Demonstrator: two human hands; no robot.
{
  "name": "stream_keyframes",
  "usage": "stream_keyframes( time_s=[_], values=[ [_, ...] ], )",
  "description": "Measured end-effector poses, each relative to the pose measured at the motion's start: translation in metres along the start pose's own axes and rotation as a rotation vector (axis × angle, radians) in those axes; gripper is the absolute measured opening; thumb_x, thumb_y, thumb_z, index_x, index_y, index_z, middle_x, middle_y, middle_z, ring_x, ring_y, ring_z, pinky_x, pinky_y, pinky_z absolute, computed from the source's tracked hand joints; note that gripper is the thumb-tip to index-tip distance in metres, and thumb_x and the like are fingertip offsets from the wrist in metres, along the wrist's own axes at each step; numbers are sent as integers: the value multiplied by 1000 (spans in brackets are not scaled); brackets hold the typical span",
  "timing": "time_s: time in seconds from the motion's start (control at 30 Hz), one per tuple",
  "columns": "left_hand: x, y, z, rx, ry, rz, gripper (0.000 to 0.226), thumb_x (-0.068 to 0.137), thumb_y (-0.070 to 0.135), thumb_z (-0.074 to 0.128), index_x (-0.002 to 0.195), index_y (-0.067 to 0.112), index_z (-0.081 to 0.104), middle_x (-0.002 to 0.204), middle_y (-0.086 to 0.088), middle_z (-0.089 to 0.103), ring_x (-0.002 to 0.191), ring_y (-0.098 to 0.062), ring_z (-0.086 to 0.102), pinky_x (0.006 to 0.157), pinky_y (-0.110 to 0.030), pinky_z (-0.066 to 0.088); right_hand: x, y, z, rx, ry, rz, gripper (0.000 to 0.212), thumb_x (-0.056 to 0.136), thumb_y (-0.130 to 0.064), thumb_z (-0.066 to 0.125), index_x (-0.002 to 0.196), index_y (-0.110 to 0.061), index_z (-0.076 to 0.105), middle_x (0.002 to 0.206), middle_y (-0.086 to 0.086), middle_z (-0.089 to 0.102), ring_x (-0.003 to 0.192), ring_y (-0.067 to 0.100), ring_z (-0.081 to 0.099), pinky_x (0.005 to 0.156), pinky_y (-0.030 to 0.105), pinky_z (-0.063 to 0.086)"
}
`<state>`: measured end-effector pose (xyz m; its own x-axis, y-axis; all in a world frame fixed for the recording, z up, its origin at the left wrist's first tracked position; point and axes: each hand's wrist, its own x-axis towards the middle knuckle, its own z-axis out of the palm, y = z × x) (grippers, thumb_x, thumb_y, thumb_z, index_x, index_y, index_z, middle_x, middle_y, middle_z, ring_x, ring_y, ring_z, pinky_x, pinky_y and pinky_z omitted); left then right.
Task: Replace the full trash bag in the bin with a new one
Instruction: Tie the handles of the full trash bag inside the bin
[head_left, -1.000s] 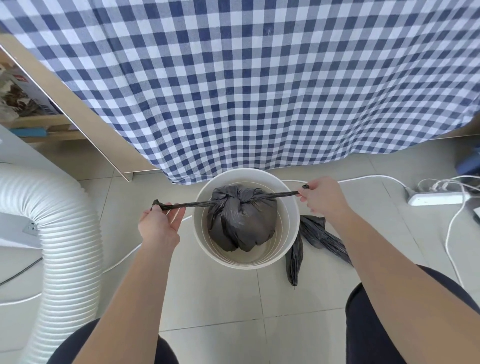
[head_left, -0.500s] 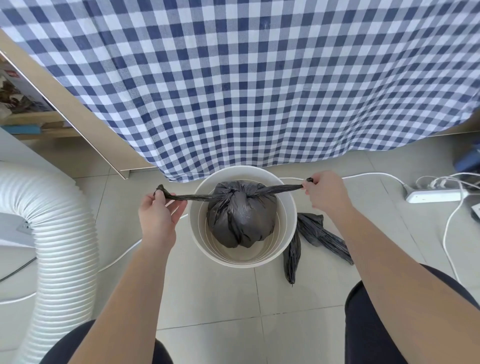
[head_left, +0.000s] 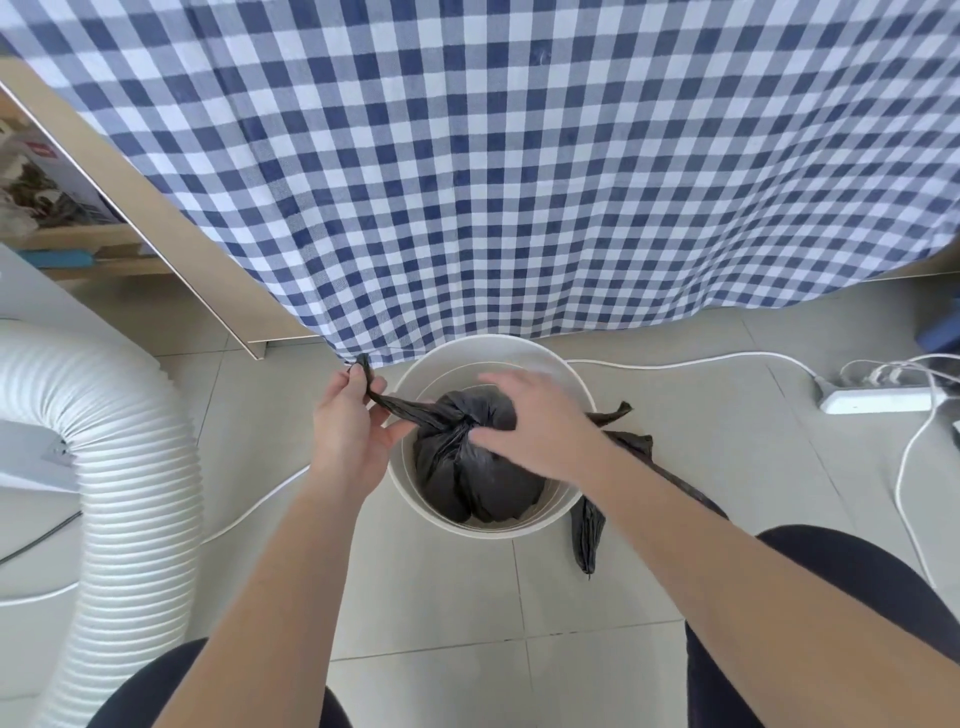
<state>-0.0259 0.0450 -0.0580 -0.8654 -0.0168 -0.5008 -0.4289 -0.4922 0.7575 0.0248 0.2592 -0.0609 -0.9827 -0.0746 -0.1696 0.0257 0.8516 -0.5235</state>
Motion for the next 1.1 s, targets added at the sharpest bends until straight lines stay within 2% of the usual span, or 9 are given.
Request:
stream_keyframes(
  time_s=[0.07, 0.13, 0.23, 0.37, 0.5, 0.6, 0.77, 0.93, 1.1],
  values=[
    [0, -1, 0, 13, 10, 1, 23, 113, 24, 46, 93, 16, 53, 76, 0, 49, 56, -16, 51, 70, -47, 63, 0, -7, 24, -36, -75, 7, 87, 76, -71, 66, 152, -42, 33, 156, -11, 45, 144, 23, 39, 113, 58, 40],
    [0, -1, 0, 26, 15, 11, 22, 113, 24, 47, 95, 15, 55, 77, -1, 50, 62, -18, 51, 75, -51, 64, 3, -5, 42, -88, -110, 52, 90, 74, -71, 67, 151, -43, 29, 151, -9, 47, 139, 26, 43, 104, 60, 47],
    [1, -3, -3, 79, 52, 93, 24, 113, 23, 48, 93, 11, 55, 80, -3, 51, 69, -19, 52, 84, -50, 63, 8, 0, 55, -156, -57, 39, 65, 89, -54, 68, 146, -35, 44, 137, -3, 58, 126, 30, 52, 94, 51, 54],
    [9, -11, -19, 633, 228, 362, 33, 110, 38, 45, 99, 14, 65, 89, 6, 69, 87, -17, 63, 88, -39, 52, 11, 8, 53, -124, 22, 45, 40, 93, -43, 68, 130, -32, 60, 122, -4, 66, 115, 29, 59, 90, 49, 56],
    [15, -27, -28, 794, 167, 204, 39, 106, 47, 41, 123, 24, 67, 113, 2, 72, 110, -25, 67, 101, -45, 54, 16, 11, 38, -70, 86, 79, 32, 92, -42, 68, 122, -33, 66, 115, -7, 71, 109, 26, 65, 87, 45, 57],
    [10, -40, -24, 987, 106, 168, 32, 105, 33, 55, 134, 21, 59, 114, 2, 66, 101, -23, 63, 81, -33, 47, 20, 15, 13, -59, 165, 85, 34, 92, -39, 68, 125, -33, 68, 114, -5, 74, 108, 26, 67, 90, 43, 56],
    [11, -62, -26, 1108, 125, 182, 17, 96, -2, 44, 107, 8, 53, 91, -7, 62, 93, -40, 60, 73, -41, 44, 14, 23, -55, 97, 289, 122, 42, 90, -39, 73, 131, -31, 68, 121, -7, 74, 112, 20, 66, 95, 40, 54],
    [15, -70, -23, 1072, 193, 191, 12, 96, 3, 41, 98, 9, 52, 90, -11, 63, 89, -41, 60, 78, -49, 52, -3, 40, -124, 226, 468, 148, 25, 88, -33, 76, 113, -29, 76, 98, -12, 74, 99, 15, 68, 91, 38, 54],
    [15, -73, -17, 1057, 217, 194, 14, 96, 0, 40, 102, 7, 51, 86, -8, 58, 89, -40, 59, 73, -43, 47, -22, 87, -166, 115, 564, 226, 29, 89, -31, 74, 117, -27, 74, 100, -8, 72, 97, 15, 64, 81, 29, 45]
  ],
)
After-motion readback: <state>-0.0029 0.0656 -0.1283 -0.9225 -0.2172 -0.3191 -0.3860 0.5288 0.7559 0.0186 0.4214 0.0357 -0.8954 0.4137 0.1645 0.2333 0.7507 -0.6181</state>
